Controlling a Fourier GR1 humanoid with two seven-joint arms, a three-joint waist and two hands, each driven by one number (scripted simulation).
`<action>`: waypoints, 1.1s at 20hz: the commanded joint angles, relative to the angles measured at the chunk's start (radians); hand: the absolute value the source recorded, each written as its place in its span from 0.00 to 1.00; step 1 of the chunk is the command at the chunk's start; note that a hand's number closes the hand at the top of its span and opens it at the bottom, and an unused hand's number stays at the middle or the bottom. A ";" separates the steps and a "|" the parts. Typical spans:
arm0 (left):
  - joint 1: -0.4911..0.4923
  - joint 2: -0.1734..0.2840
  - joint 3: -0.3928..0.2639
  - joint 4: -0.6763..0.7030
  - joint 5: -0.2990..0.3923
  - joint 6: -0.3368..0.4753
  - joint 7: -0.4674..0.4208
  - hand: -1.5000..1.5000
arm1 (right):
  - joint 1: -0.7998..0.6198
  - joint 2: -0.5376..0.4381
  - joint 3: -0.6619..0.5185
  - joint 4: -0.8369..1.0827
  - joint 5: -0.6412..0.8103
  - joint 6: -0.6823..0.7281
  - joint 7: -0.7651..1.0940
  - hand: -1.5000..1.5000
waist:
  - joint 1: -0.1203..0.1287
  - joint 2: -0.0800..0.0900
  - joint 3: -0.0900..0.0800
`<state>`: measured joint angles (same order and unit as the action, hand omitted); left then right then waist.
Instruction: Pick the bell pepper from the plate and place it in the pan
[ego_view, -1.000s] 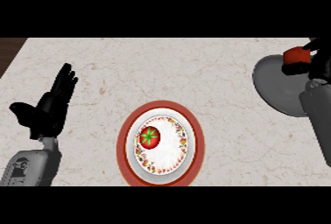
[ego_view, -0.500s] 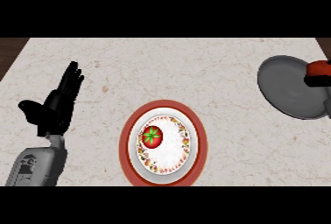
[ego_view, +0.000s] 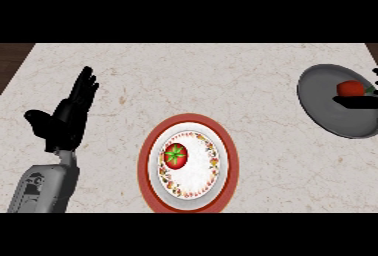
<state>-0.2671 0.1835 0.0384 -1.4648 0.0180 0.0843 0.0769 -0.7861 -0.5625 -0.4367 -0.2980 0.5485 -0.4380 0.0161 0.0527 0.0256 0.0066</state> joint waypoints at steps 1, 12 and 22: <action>0.000 0.028 0.025 0.008 0.023 -0.035 -0.005 0.50 | 0.019 0.026 -0.044 0.045 -0.040 -0.034 -0.135 0.00 | 0.002 -0.001 -0.001; 0.028 0.020 0.046 0.004 0.005 0.007 0.016 0.50 | 0.144 0.134 -0.256 -0.119 -0.320 -0.053 -0.479 0.00 | -0.050 -0.025 -0.005; 0.045 0.062 0.095 0.022 0.017 -0.005 0.019 0.50 | 0.431 0.272 -0.159 -0.619 -0.412 0.252 -0.410 0.00 | -0.125 -0.051 -0.012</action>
<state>-0.2054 0.2288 0.1153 -1.4582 0.0336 0.0773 0.0795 -0.4651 -0.3576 -0.6265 -0.7398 0.1619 -0.2370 -0.4046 -0.0499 -0.0201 -0.0040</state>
